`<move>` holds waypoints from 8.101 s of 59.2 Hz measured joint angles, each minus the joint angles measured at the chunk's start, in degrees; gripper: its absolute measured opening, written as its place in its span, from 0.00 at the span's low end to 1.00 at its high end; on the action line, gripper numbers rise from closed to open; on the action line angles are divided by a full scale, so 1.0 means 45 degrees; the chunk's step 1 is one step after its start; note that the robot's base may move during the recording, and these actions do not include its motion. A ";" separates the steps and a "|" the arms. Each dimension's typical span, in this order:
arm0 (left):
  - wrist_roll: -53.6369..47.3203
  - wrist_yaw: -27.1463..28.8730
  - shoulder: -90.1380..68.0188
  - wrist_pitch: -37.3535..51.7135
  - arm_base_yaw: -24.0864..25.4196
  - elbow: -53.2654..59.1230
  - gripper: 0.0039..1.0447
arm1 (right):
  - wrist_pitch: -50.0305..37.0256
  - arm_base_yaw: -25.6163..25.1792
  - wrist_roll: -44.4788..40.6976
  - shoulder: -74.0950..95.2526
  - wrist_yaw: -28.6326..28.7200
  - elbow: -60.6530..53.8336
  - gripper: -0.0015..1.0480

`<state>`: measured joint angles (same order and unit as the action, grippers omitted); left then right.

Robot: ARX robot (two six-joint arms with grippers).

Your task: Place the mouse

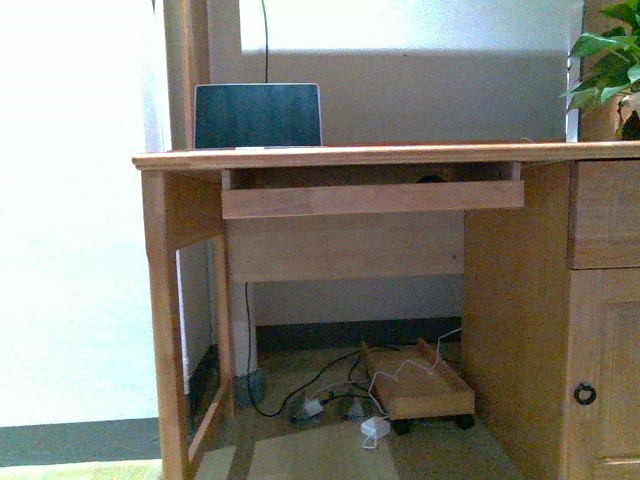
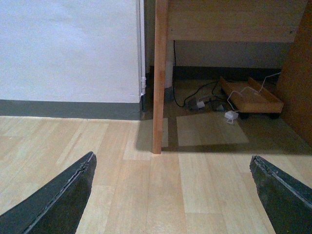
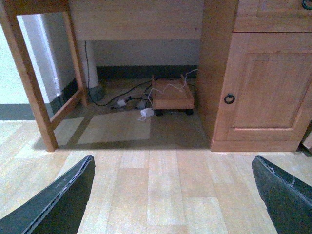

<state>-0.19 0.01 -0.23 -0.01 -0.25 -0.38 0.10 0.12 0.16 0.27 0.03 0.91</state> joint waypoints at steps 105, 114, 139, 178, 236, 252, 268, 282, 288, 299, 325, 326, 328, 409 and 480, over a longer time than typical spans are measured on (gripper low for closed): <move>0.0000 0.0000 0.0000 0.0000 0.0000 0.0000 0.93 | 0.0000 0.0000 0.0000 0.0000 0.0000 0.0000 0.93; 0.0000 0.0000 0.0000 0.0000 0.0000 -0.0005 0.93 | 0.0000 0.0000 0.0000 0.0000 -0.0010 0.0000 0.93; 0.0005 0.0000 0.0005 0.0000 0.0000 0.0000 0.93 | 0.0000 0.0000 0.0000 -0.0005 -0.0010 0.0000 0.93; 0.0005 0.0000 0.0005 0.0000 0.0000 -0.0005 0.93 | 0.0000 0.0000 0.0000 -0.0005 0.0000 0.0000 0.93; -1.7539 -0.4721 -2.5271 1.5023 -0.0850 -0.8864 0.93 | 0.0000 0.0000 0.0000 -0.0005 0.0000 0.0000 0.93; -1.8719 -0.5751 -2.7783 1.4348 -0.0991 -1.2118 0.93 | 0.0000 0.0000 -0.0005 -0.0005 -0.0005 0.0000 0.93; -1.8423 -0.6878 -2.8885 1.4333 -0.1287 -1.3498 0.93 | 0.0000 0.0000 -0.0005 -0.0005 0.0000 0.0000 0.93; -1.7437 -0.6091 -2.7054 0.9743 -0.1365 -1.2857 0.93 | 0.0000 0.0000 0.0000 -0.0005 0.0000 0.0000 0.93; -1.6655 -0.6538 -2.4985 0.5357 -0.1326 -1.2060 0.93 | 0.0000 0.0000 0.0000 -0.0005 -0.0010 0.0000 0.93; -1.4630 -0.8403 -2.2406 0.2492 -0.1093 -1.0316 0.93 | 0.0000 0.0000 0.0000 -0.0005 0.0000 0.0000 0.93; -0.2603 -0.5416 -1.5042 0.5022 -0.2302 -0.5697 0.83 | 0.0000 0.0000 0.0000 -0.0005 0.0000 0.0000 0.93; -0.2375 -0.4731 -1.4882 0.5581 -0.2385 -0.5498 0.82 | 0.0000 0.0000 0.0000 -0.0005 0.0000 0.0000 0.93; -0.1841 -0.3274 -1.4469 0.7091 -0.2584 -0.4935 0.77 | 0.0000 0.0000 0.0000 -0.0005 0.0000 0.0000 0.93; -0.0034 -0.0005 -0.5338 0.5357 0.0000 0.0000 0.02 | -0.1695 0.2293 -0.1948 1.8855 -0.2982 1.0268 0.93; -0.0029 -0.0005 -0.0029 0.0019 0.0000 -0.0005 0.02 | 0.3541 0.4799 0.1098 2.8701 -0.7645 2.6903 0.68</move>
<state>-0.32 -0.01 -0.36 0.08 -0.25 -0.40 16.03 21.71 5.10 129.43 -34.37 121.97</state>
